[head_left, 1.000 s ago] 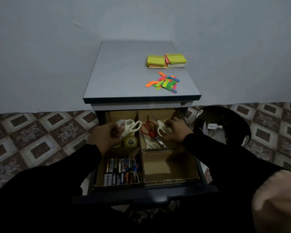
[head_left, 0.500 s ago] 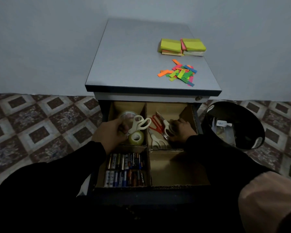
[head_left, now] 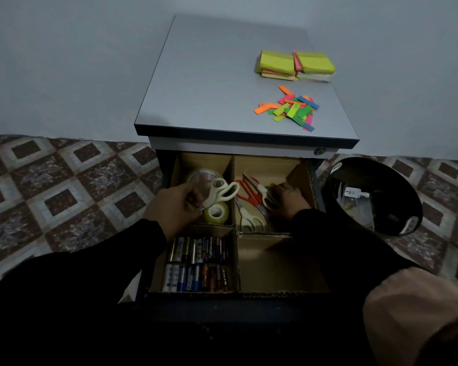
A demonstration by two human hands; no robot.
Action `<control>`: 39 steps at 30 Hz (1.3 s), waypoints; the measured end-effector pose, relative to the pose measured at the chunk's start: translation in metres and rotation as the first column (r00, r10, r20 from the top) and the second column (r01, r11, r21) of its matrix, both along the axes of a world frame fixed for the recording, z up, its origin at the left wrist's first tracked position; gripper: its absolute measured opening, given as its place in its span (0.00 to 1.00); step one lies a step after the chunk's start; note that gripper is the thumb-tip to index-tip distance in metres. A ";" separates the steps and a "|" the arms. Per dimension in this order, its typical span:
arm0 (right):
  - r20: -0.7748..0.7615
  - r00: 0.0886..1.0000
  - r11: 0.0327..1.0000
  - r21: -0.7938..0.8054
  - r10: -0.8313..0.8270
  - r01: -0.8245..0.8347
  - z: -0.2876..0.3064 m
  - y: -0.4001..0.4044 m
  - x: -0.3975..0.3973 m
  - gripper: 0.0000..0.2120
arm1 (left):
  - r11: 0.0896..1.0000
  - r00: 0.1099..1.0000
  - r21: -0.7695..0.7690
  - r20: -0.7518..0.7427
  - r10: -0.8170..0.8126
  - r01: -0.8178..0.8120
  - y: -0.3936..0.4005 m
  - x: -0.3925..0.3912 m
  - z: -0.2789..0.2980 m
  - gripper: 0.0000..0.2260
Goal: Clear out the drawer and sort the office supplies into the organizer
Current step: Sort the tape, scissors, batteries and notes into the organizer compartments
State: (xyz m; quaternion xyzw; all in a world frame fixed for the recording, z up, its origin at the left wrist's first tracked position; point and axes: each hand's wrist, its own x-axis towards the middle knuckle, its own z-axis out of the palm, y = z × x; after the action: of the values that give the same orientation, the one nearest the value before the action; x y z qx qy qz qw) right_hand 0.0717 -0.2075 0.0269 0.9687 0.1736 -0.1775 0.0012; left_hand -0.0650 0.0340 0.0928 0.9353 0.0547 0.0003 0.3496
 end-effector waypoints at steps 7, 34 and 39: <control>0.044 0.997 0.997 -0.041 -0.057 0.059 -0.003 0.002 0.001 0.21 | 1.000 1.000 -0.008 0.002 -0.008 0.008 -0.001 -0.003 0.005 0.08; 0.023 0.999 0.740 0.672 -0.022 0.001 0.106 0.000 -0.074 0.16 | 0.989 0.994 0.133 0.080 -0.077 0.066 -0.051 -0.006 0.030 0.09; 0.179 0.979 0.863 0.475 0.095 -0.170 0.114 -0.007 -0.076 0.15 | 0.959 0.982 0.254 0.105 -0.155 0.124 -0.059 -0.012 0.046 0.04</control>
State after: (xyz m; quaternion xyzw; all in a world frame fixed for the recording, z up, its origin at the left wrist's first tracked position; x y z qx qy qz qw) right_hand -0.0039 -0.2141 0.1408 0.9338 0.2785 -0.0546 -0.2179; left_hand -0.0769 -0.0250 0.1385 0.9711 -0.0339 0.0404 0.2326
